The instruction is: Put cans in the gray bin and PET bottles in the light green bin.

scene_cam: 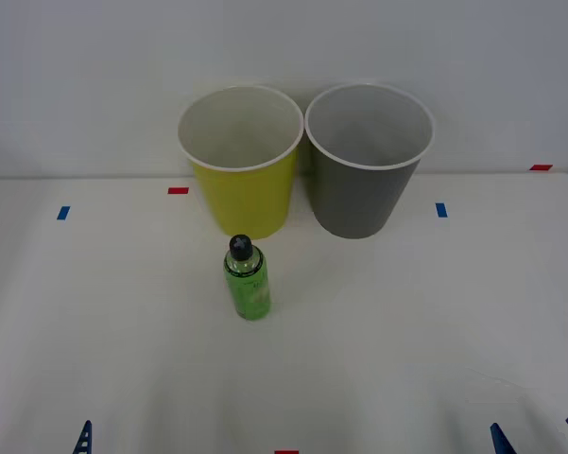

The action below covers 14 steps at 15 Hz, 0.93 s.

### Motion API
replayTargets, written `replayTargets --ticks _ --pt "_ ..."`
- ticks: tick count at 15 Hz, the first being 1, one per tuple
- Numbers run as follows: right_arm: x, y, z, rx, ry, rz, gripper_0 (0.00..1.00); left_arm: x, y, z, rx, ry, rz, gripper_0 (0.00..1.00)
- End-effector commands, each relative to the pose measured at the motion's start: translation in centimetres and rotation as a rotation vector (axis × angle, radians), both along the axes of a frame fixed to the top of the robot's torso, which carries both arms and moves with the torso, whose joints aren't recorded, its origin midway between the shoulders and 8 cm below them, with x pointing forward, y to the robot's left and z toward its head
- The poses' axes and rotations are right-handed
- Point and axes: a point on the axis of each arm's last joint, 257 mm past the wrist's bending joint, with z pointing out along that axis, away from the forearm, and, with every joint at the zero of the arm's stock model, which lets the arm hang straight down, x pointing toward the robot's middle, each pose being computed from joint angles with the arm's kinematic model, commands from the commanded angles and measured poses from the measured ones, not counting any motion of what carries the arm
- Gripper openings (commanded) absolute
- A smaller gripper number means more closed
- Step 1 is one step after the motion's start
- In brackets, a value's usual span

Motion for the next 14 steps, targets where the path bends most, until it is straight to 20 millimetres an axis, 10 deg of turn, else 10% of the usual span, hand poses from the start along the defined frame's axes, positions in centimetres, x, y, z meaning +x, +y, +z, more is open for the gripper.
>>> replayTargets --ticks 1,14 --pt "0.0 0.0 0.0 0.0 0.0 0.0 1.0 0.0 0.0 0.0 0.0 0.0 0.0 1.0" --pt "0.0 0.0 0.0 0.0 0.0 0.0 1.0 0.0 0.0 0.0 0.0 0.0 0.0 1.0"
